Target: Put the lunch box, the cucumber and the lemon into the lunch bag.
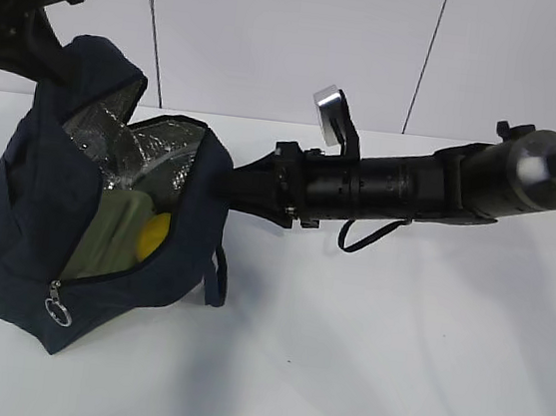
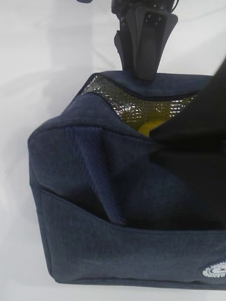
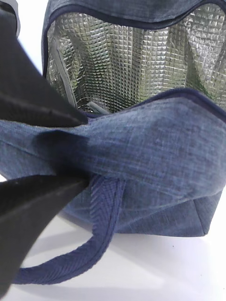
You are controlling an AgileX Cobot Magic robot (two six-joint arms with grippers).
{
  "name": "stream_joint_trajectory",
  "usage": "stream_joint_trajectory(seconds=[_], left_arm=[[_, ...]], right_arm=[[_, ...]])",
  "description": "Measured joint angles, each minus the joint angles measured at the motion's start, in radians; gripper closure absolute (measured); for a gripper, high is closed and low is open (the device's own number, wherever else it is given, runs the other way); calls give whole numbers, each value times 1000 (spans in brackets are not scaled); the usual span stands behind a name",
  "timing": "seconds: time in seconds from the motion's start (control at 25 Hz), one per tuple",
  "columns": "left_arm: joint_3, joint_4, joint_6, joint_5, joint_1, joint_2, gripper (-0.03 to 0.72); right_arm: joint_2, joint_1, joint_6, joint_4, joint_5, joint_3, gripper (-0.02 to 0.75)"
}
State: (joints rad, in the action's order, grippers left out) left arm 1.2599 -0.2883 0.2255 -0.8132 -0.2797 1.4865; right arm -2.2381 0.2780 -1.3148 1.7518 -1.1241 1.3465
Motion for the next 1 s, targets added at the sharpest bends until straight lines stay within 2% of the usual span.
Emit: stream_joint_trajectory(seconds=[0.6, 0.68, 0.8, 0.88, 1.0], left_arm=[[0, -1, -12, -6, 0, 0, 693], [0, -1, -15, -6, 0, 0, 693], [0, -1, -15, -6, 0, 0, 693], [0, -1, -15, -6, 0, 0, 693], [0, -1, -15, -6, 0, 0, 693]], right_arm=[[-27, 44, 8, 2, 13, 70, 472], [-27, 44, 8, 2, 23, 70, 532], [-27, 44, 10, 0, 31, 70, 688], [-27, 45, 10, 0, 31, 70, 718], [-27, 45, 10, 0, 29, 70, 724]])
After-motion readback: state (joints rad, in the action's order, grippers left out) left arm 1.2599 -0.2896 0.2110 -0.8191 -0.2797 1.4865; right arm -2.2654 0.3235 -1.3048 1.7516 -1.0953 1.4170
